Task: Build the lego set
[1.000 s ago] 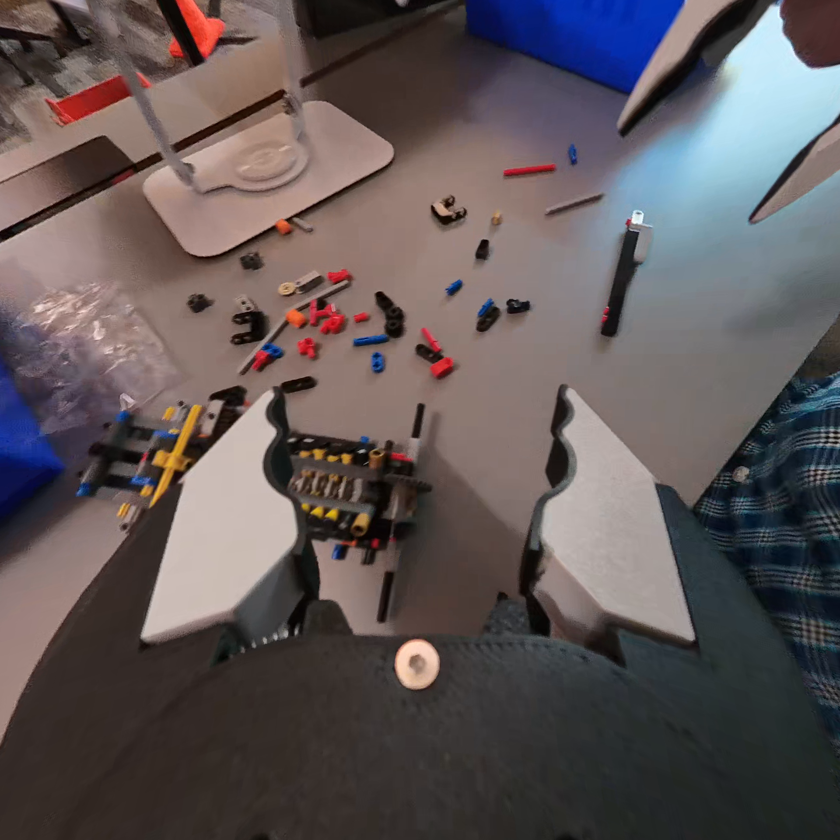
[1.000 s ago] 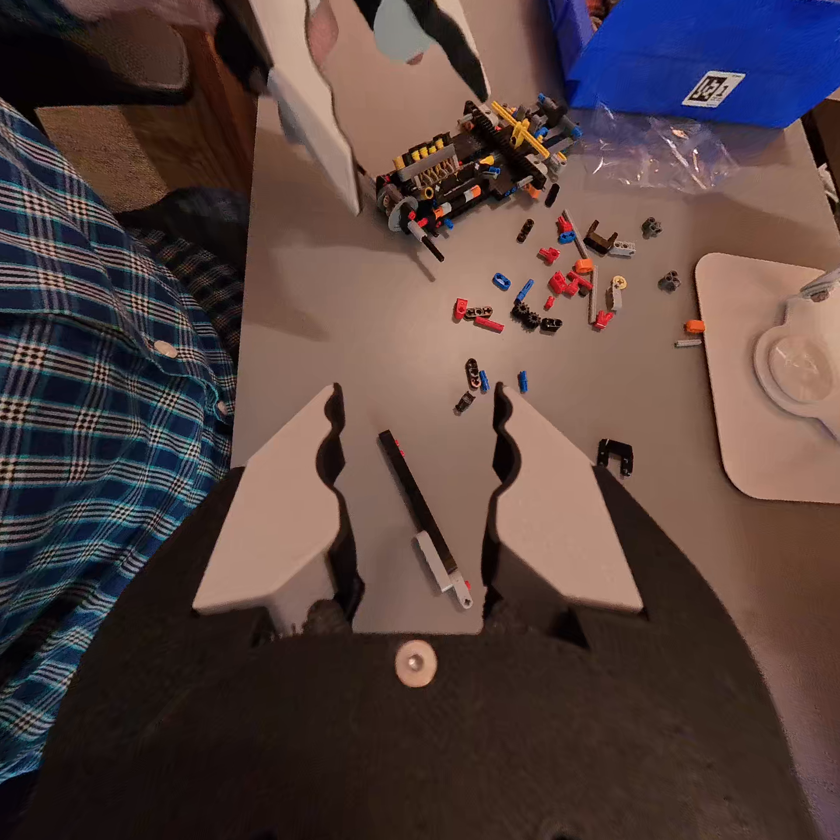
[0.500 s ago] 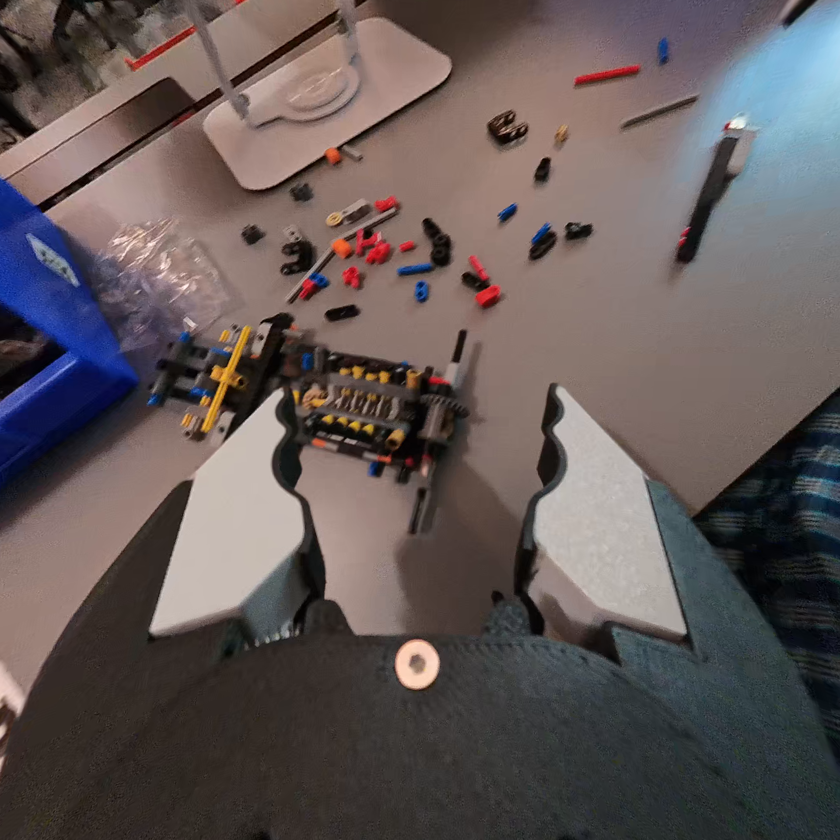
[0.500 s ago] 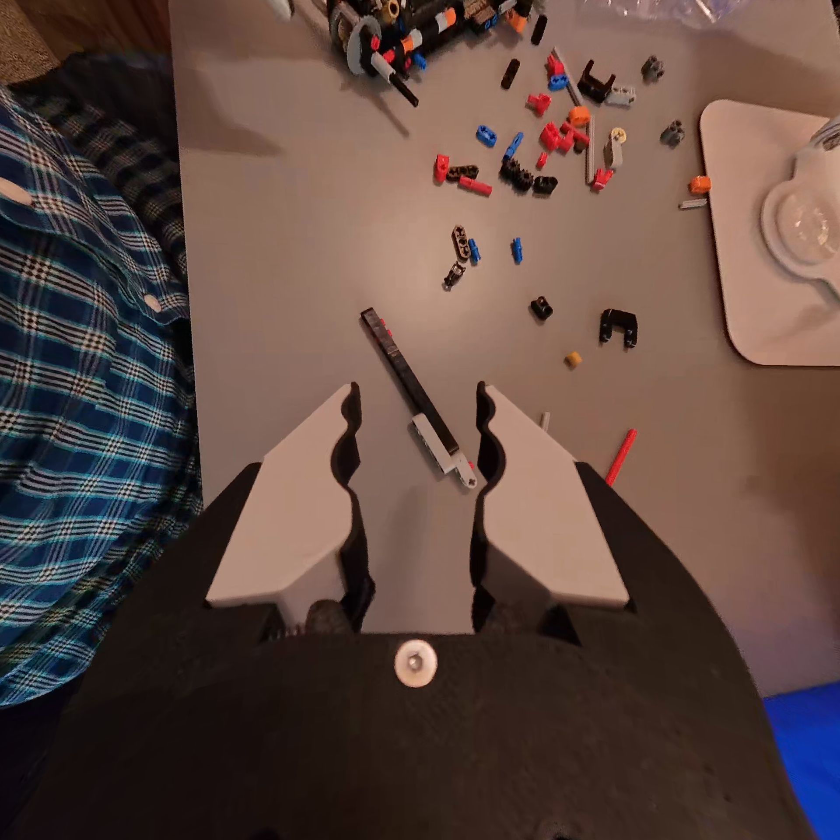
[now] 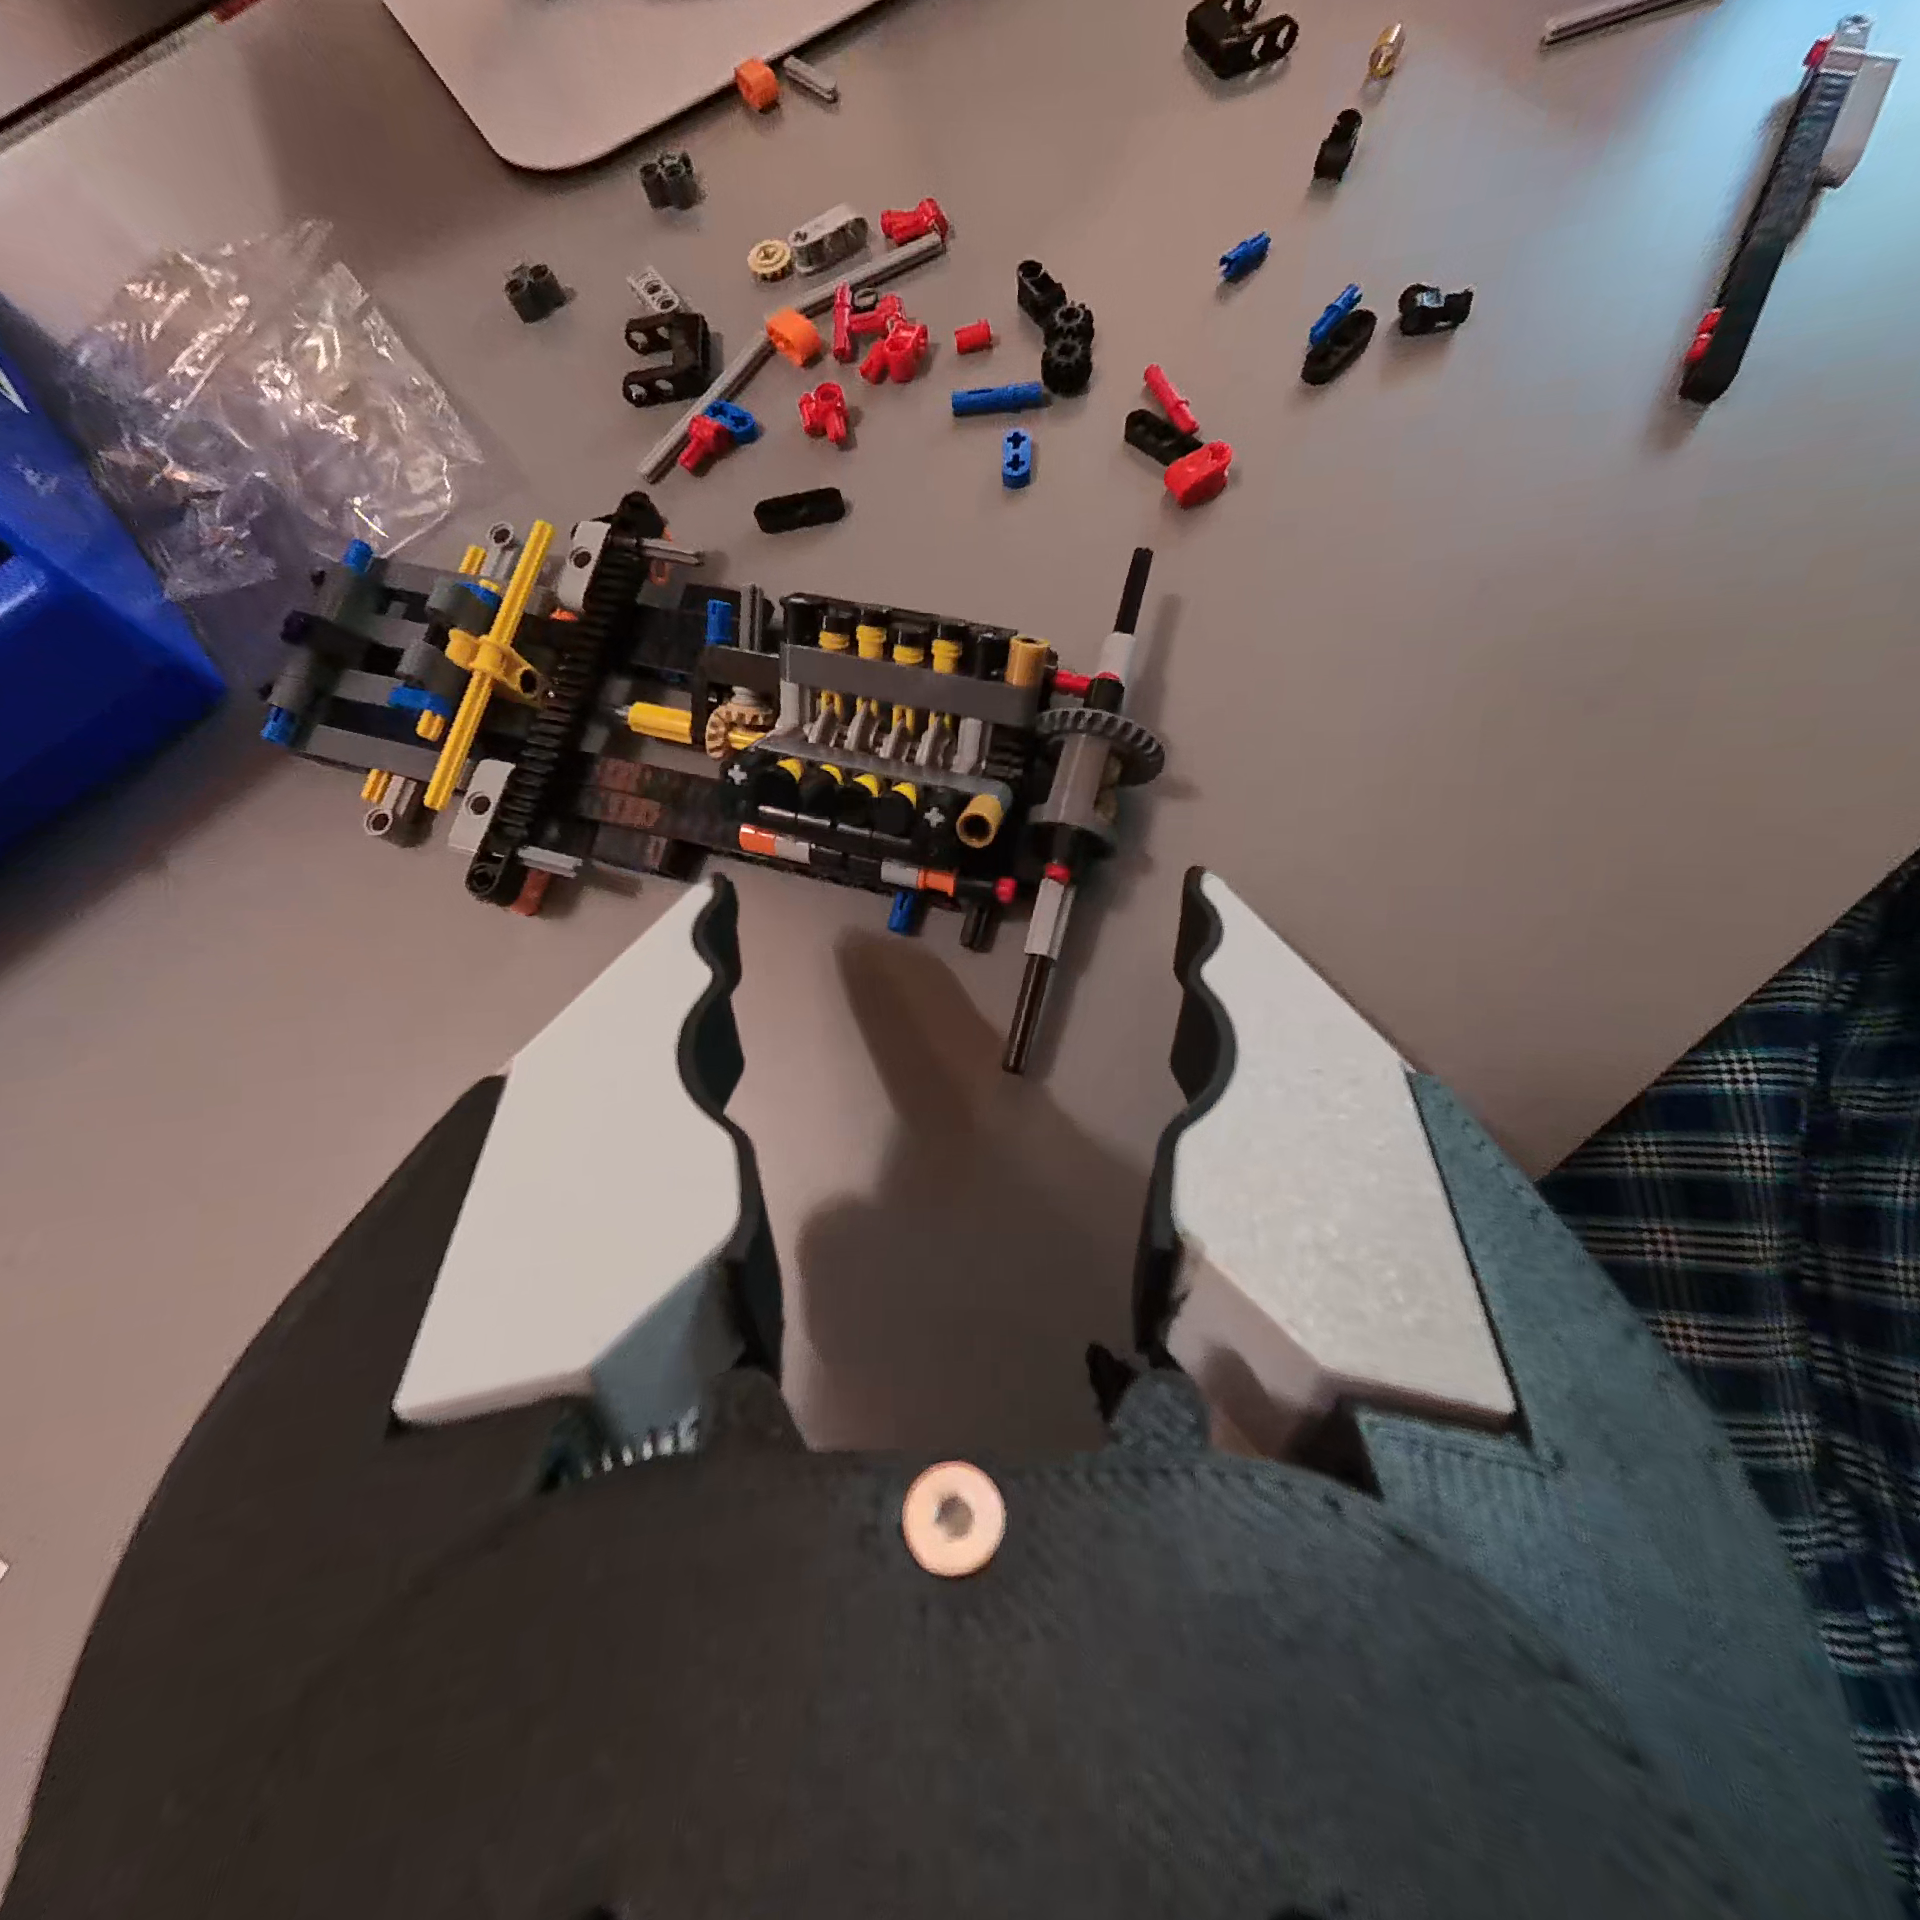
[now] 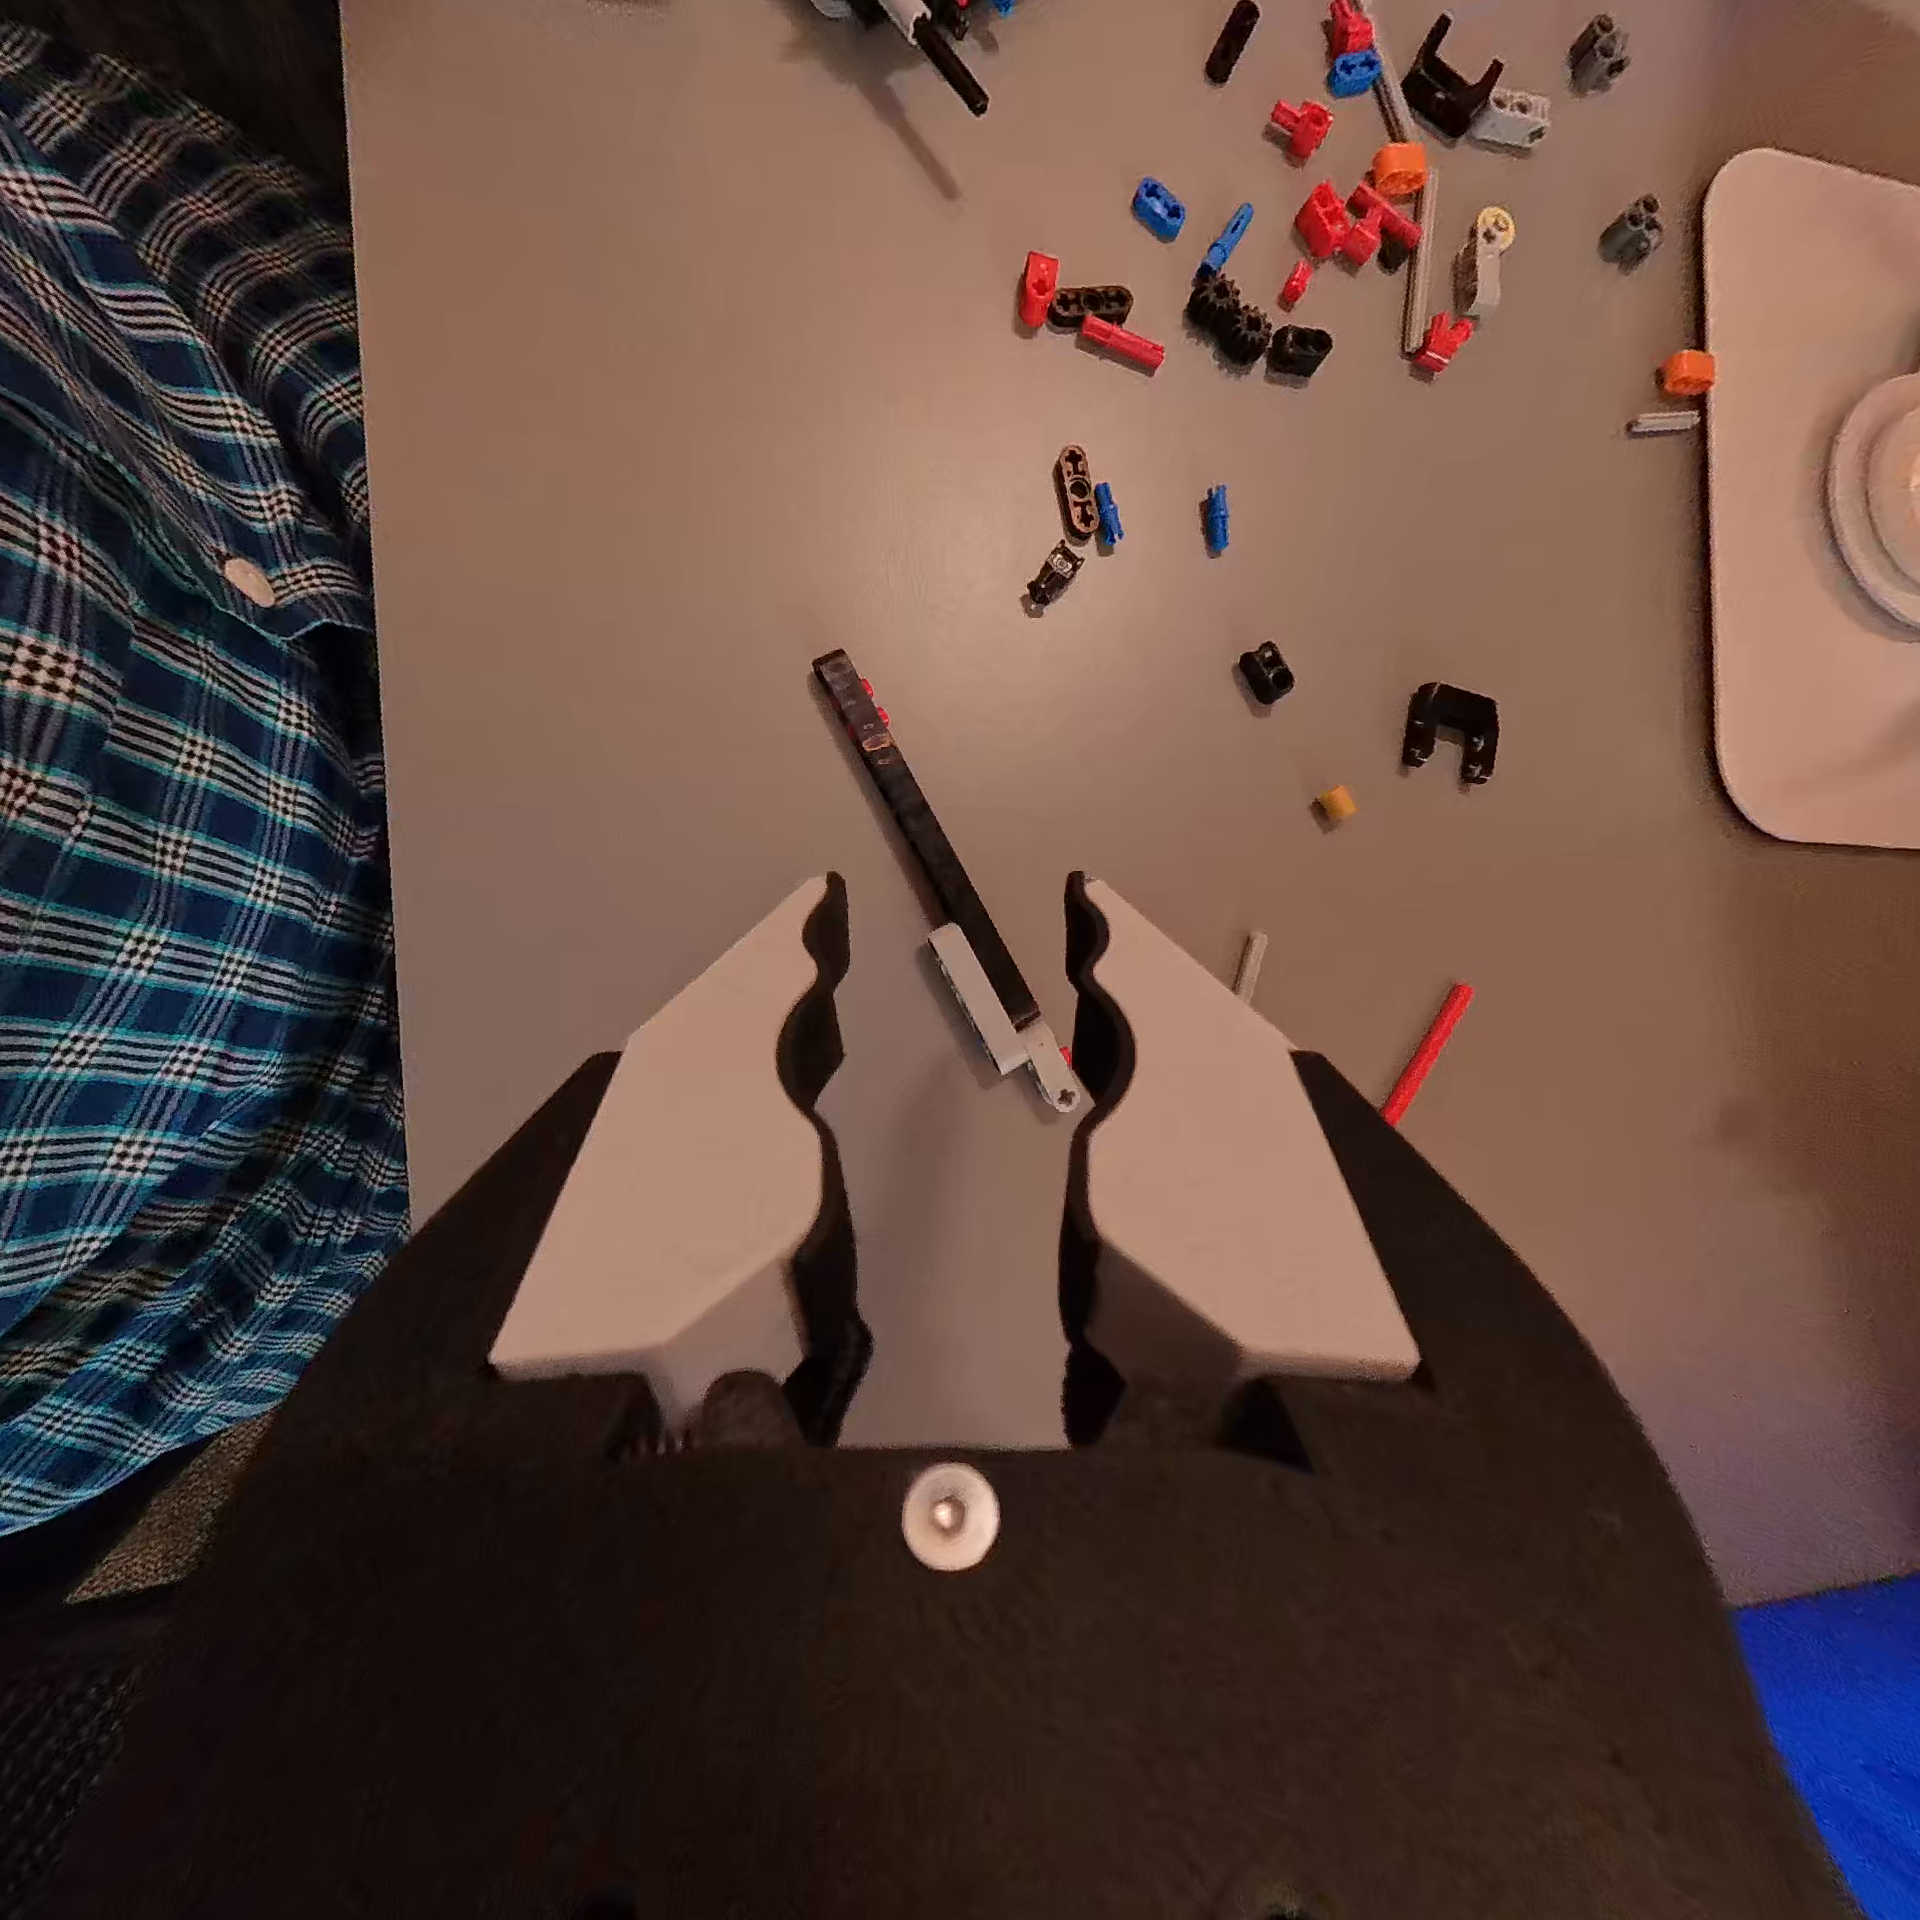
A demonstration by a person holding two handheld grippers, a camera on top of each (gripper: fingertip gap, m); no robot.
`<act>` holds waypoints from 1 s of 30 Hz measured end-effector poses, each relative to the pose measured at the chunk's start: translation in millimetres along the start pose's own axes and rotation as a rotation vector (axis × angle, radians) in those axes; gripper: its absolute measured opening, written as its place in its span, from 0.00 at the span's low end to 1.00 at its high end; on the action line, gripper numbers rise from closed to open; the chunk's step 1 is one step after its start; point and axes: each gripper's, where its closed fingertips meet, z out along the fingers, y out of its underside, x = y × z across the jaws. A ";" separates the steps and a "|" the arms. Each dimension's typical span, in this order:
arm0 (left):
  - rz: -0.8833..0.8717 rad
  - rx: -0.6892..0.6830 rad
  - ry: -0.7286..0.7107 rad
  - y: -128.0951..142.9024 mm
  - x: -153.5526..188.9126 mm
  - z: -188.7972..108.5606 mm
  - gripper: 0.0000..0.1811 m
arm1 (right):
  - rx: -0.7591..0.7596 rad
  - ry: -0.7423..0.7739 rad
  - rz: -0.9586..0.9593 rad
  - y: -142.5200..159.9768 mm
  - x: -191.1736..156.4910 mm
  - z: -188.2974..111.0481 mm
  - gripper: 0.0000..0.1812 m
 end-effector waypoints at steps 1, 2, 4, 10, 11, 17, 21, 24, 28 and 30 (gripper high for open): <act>-0.003 -0.005 0.001 1.5 -0.9 0.3 0.45 | -0.001 -0.003 -0.002 -0.1 0.0 0.5 0.22; -0.004 -0.012 -0.001 3.6 -2.2 0.7 0.45 | 0.000 -0.006 -0.002 -0.4 0.2 1.0 0.22; -0.011 -0.028 0.015 8.7 -1.1 2.3 0.45 | 0.002 -0.014 -0.006 -1.2 0.1 2.5 0.22; 0.002 -0.068 0.043 18.2 6.5 11.8 0.42 | -0.020 -0.036 -0.024 1.6 0.8 12.5 0.22; 0.007 -0.068 0.044 17.6 7.9 13.6 0.41 | -0.021 -0.039 -0.026 1.5 1.1 14.1 0.22; 0.002 -0.067 0.104 10.8 30.8 19.7 0.36 | -0.017 -0.049 -0.033 0.3 1.1 18.3 0.22; 0.015 -0.066 0.097 8.0 38.7 21.3 0.35 | -0.015 -0.054 -0.034 1.9 1.2 18.3 0.22; 0.013 -0.065 0.088 10.2 34.4 18.6 0.25 | -0.014 -0.055 -0.032 3.9 2.6 17.7 0.22; 0.042 -0.093 0.115 19.2 28.5 9.5 0.20 | -0.009 -0.063 -0.038 4.2 2.8 17.9 0.22; 0.091 -0.104 0.136 24.0 28.0 3.7 0.20 | -0.007 -0.070 -0.040 3.8 2.2 18.9 0.22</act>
